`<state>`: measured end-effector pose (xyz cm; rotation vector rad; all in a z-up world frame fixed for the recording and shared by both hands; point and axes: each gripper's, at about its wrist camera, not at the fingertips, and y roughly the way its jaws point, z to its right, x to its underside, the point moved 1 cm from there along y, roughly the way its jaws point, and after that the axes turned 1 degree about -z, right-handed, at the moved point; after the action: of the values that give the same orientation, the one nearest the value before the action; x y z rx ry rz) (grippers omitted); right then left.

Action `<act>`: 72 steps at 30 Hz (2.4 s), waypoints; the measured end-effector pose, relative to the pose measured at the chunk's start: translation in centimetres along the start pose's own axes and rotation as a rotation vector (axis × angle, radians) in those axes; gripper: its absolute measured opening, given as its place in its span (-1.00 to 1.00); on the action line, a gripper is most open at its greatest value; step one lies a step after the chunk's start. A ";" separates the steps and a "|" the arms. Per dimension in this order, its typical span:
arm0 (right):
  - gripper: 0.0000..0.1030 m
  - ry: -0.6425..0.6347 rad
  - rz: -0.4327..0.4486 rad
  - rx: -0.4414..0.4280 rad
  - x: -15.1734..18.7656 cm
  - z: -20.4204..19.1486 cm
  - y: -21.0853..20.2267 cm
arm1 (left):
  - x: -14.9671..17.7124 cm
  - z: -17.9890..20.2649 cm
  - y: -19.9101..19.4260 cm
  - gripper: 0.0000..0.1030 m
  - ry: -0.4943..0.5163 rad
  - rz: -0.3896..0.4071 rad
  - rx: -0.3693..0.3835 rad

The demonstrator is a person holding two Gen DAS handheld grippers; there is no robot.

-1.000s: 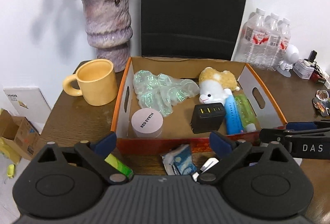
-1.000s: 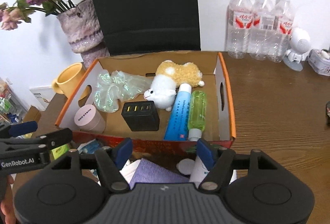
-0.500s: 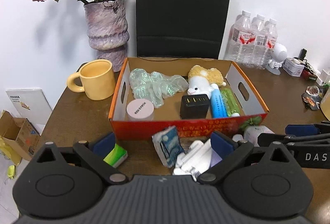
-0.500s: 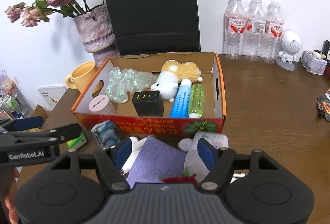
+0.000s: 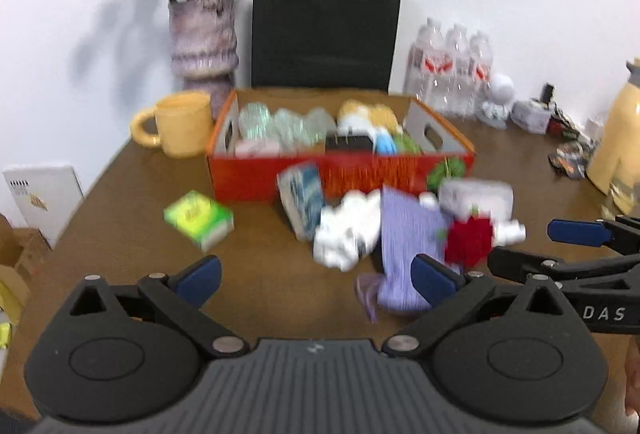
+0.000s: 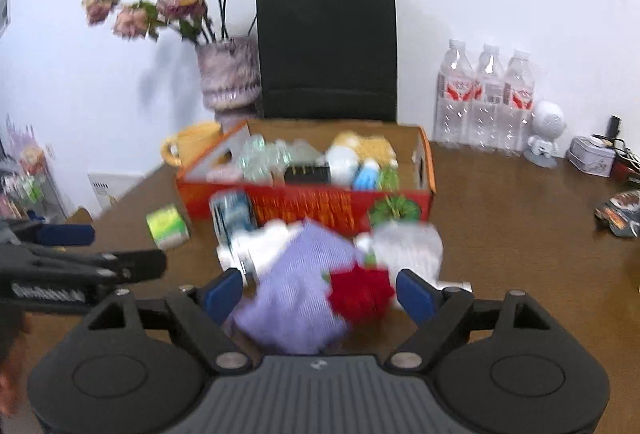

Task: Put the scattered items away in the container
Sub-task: 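Withdraw both tools from the box back over the table, then grasp the purple pouch with the left tool while the right tool grasps the white bead container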

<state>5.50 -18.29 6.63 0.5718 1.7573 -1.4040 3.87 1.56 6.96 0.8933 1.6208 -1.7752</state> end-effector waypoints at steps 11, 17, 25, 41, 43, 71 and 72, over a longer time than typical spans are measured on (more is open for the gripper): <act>0.62 -0.050 -0.070 0.007 6.7 -0.6 1.7 | 5.7 1.0 1.4 1.00 0.051 0.002 -0.017; 0.62 -0.023 -0.073 0.041 7.2 -0.1 2.6 | 6.0 1.2 2.6 1.00 0.076 -0.026 -0.034; 0.65 0.007 -0.060 0.079 7.5 0.6 3.4 | 6.7 1.1 2.9 1.00 0.077 -0.030 -0.040; 1.00 0.008 -0.086 0.070 7.4 0.6 4.0 | 6.9 1.4 4.0 1.00 0.079 -0.050 -0.016; 1.00 0.011 -0.086 0.073 7.4 0.6 4.0 | 6.9 1.4 4.0 1.00 0.078 -0.051 -0.016; 0.95 0.032 -0.077 0.083 7.4 0.9 3.7 | 5.9 1.0 3.6 1.00 0.025 -0.046 0.076; 0.90 0.049 -0.071 0.075 7.3 1.3 3.5 | 5.2 0.7 3.6 1.00 -0.016 -0.045 0.132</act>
<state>4.26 -19.47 -1.39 0.5936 1.7853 -1.5215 3.44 0.64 0.71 0.9053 1.5397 -1.9339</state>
